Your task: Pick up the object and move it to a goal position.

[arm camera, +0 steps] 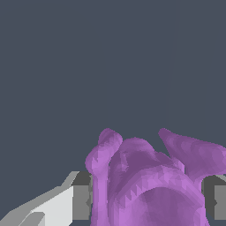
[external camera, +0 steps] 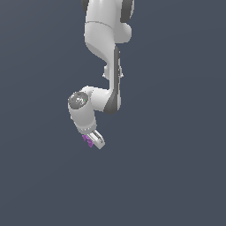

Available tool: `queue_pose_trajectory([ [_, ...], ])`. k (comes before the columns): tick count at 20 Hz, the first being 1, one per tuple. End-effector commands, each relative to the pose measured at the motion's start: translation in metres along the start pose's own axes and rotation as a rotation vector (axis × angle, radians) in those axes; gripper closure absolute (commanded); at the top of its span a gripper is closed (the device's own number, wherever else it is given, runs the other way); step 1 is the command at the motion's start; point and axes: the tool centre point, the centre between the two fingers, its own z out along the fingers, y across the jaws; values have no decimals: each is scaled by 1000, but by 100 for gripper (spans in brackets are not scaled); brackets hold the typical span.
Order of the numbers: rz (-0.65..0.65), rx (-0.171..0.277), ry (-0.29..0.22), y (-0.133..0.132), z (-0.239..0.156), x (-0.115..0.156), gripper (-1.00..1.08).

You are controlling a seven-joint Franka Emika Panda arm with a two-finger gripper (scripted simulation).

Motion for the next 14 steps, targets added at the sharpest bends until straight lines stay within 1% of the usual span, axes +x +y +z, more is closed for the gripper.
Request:
queue_pose_trajectory([
  [1,0,1,1,-1,-6,-2,108],
  [8,0,1,0,-6,-39,-17,108],
  [14,1,1,0,-14,-90,-39,108],
])
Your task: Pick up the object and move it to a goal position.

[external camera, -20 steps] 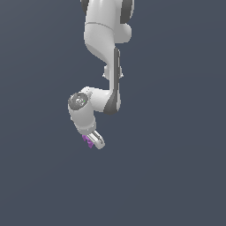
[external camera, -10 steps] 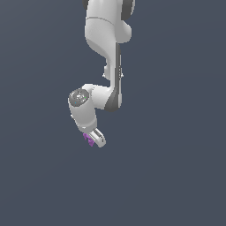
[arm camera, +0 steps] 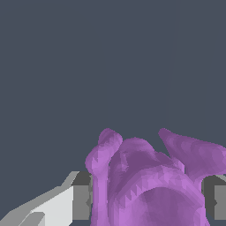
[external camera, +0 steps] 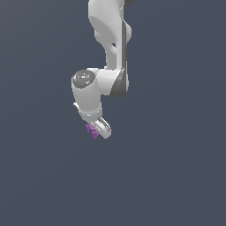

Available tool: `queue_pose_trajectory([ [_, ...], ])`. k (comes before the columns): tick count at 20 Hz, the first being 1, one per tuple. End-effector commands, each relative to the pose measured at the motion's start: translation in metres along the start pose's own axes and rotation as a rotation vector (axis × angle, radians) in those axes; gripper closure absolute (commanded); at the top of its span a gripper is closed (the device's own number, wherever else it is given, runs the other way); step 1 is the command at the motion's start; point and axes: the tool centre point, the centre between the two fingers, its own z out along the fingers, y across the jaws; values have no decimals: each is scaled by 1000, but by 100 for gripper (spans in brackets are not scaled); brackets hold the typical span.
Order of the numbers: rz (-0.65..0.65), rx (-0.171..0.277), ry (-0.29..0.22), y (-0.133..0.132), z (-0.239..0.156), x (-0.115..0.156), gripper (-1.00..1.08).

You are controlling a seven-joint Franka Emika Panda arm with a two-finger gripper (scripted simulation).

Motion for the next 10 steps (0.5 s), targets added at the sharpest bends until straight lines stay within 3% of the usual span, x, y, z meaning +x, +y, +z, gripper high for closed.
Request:
queue_pose_trajectory([
  [1,0,1,1,-4,-25,-10,108],
  [10,0,-1,2,-16,-99,-40,108],
])
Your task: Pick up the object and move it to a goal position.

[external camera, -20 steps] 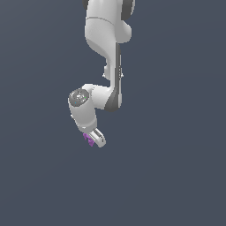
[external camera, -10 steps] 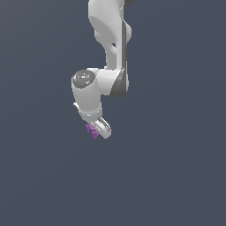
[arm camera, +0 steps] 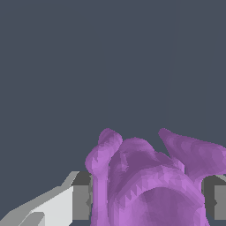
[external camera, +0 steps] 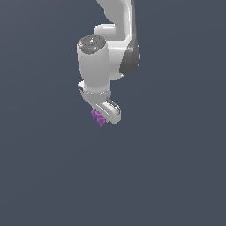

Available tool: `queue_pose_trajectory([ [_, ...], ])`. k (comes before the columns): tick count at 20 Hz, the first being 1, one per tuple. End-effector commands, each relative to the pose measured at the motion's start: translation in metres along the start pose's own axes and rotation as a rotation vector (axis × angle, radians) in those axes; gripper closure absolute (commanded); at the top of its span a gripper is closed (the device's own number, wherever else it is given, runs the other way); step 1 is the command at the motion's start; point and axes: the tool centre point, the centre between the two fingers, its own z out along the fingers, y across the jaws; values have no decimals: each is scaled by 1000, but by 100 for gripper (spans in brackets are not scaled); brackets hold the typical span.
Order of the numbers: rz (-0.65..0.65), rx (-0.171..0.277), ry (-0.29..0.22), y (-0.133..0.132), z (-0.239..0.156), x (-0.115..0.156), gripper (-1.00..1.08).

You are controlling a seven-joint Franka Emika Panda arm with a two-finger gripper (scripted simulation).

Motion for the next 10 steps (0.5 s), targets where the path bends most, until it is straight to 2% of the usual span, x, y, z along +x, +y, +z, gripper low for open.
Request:
queue_pose_trajectory([
  [1,1,-1,0,-2,-16,-7,108],
  [10,0,-1,0,-8,-42,-16,108],
])
